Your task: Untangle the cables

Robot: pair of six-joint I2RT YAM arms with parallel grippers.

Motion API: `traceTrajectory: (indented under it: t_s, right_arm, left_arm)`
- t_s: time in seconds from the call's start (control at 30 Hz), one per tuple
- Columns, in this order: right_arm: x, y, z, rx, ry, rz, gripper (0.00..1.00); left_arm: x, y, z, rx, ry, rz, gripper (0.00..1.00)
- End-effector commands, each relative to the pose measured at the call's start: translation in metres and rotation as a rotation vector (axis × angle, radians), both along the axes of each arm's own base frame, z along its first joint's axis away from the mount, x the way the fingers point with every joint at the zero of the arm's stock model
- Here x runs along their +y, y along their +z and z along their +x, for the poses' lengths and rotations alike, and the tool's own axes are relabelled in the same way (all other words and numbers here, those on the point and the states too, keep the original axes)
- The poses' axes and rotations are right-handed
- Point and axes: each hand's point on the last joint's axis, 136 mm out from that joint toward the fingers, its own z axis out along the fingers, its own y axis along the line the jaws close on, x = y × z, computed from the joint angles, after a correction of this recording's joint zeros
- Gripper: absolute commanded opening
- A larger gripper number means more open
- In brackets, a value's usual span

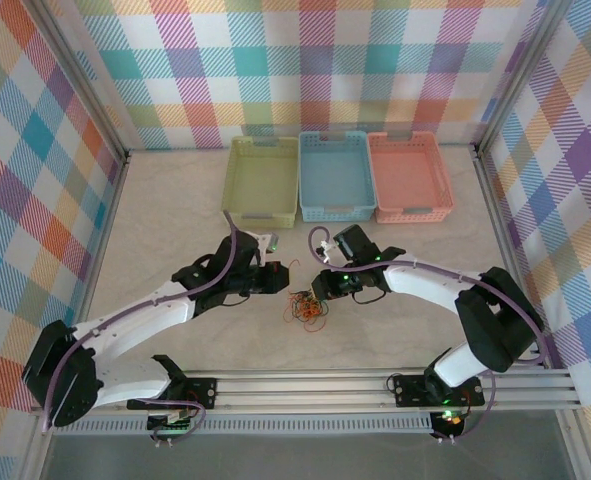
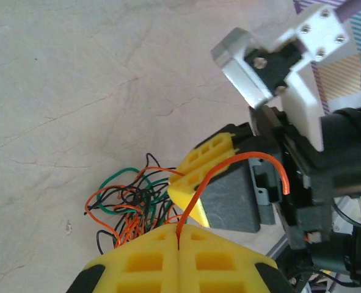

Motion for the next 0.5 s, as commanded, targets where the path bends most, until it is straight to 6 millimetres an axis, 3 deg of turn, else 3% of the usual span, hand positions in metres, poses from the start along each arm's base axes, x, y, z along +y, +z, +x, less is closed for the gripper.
traceTrajectory:
  t_s: [0.0,0.2,0.47]
  right_arm:
    - [0.001,0.013,0.003,-0.030,0.003,0.026,0.23]
    - [0.002,0.036,-0.004,-0.139,0.058,0.117,0.44]
    - [0.021,0.103,-0.018,-0.319,0.176,0.394,0.51]
  left_arm:
    - [-0.005,0.016,-0.009,-0.016,-0.049,-0.033,0.00]
    - [-0.006,0.016,-0.006,-0.012,-0.038,-0.026,0.00]
    - [-0.010,0.029,-0.003,-0.018,-0.035,-0.058,0.00]
